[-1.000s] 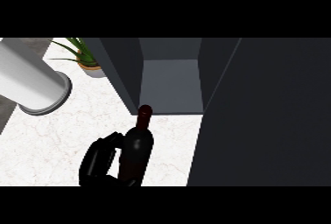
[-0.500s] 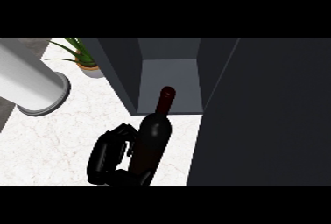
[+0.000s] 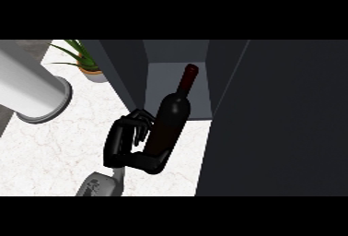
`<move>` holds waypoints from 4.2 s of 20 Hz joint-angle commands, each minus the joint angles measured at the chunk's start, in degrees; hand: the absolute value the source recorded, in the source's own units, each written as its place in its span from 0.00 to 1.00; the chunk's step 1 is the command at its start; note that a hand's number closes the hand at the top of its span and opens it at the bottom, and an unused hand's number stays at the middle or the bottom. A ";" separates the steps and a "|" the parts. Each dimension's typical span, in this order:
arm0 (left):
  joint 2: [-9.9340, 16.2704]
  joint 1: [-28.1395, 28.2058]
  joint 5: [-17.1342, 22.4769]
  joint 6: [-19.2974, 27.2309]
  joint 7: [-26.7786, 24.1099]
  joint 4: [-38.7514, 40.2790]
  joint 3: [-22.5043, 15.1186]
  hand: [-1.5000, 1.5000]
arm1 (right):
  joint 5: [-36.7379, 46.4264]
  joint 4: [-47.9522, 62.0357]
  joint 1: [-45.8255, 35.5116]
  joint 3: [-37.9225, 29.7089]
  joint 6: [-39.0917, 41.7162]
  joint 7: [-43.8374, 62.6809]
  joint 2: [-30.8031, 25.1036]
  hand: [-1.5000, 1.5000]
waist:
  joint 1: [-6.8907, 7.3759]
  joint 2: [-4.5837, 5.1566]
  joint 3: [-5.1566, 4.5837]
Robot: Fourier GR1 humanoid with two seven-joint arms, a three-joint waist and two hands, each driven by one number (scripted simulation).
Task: Pick up the wine, place it into the cabinet and close the cabinet
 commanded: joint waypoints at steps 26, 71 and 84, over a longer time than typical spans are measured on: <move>-0.20 -33.94 14.11 5.42 -6.18 39.31 2.09 1.00 | -5.16 -8.93 7.40 -2.55 3.34 -5.11 -0.96 0.00 | -1.10 0.51 0.01; 5.47 -59.01 16.38 16.92 -10.98 74.91 8.22 0.00 | -8.14 -5.33 15.68 0.28 11.11 -19.01 -1.68 0.00 | -6.13 2.45 -0.03; 2.70 -59.35 21.01 0.74 -18.04 69.65 13.40 1.00 | -8.24 -7.32 17.42 -1.76 11.25 -18.02 -2.10 0.00 | -4.32 1.66 -0.08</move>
